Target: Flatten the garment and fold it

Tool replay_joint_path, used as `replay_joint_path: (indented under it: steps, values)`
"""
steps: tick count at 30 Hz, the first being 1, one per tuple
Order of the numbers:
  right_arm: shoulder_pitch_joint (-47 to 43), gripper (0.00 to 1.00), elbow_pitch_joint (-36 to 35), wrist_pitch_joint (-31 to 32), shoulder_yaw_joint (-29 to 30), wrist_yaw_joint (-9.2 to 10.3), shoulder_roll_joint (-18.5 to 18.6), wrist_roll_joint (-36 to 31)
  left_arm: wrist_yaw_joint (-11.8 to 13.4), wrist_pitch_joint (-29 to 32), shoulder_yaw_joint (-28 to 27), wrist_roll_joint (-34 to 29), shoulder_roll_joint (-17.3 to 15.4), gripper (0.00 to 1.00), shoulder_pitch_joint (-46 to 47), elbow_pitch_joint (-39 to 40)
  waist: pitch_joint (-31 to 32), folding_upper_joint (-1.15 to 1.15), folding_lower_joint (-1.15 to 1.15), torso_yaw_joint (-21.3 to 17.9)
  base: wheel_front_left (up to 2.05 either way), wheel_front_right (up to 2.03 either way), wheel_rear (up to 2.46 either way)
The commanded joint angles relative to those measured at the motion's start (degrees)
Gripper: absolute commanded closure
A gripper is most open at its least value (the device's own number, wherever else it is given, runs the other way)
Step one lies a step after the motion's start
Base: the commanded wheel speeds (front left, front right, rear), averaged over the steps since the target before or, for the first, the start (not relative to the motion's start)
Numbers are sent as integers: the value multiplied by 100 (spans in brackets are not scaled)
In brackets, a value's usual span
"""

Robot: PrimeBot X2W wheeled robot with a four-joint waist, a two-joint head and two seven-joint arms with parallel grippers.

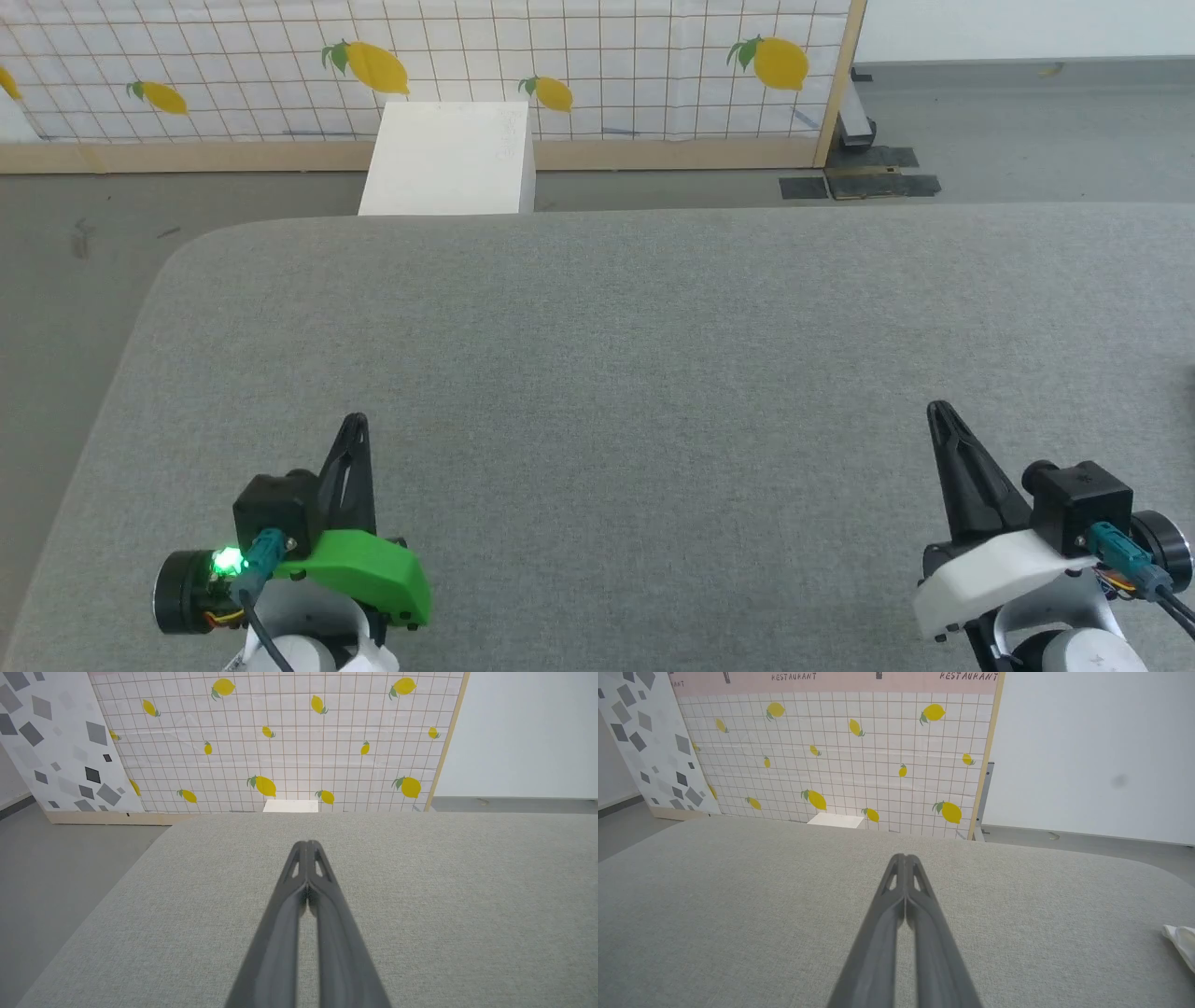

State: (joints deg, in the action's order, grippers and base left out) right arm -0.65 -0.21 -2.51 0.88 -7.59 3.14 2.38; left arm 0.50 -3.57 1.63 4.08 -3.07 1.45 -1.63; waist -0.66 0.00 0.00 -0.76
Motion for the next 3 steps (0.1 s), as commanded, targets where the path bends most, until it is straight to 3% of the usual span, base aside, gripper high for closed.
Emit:
replay_joint_path:
  steps: [1, 3]
  values:
    - [50, 100, 12, 22, -16, 8, -16, -74, -26, 38, -28, -112, 15, 100, -86, 30, 4, 0, 0, 4, 0, 0, 0]
    - [51, 100, 13, 38, -21, 8, -17, -86, -27, 61, -38, -133, 15, 100, -91, 40, 8, 0, 0, 10, 0, 0, 0]
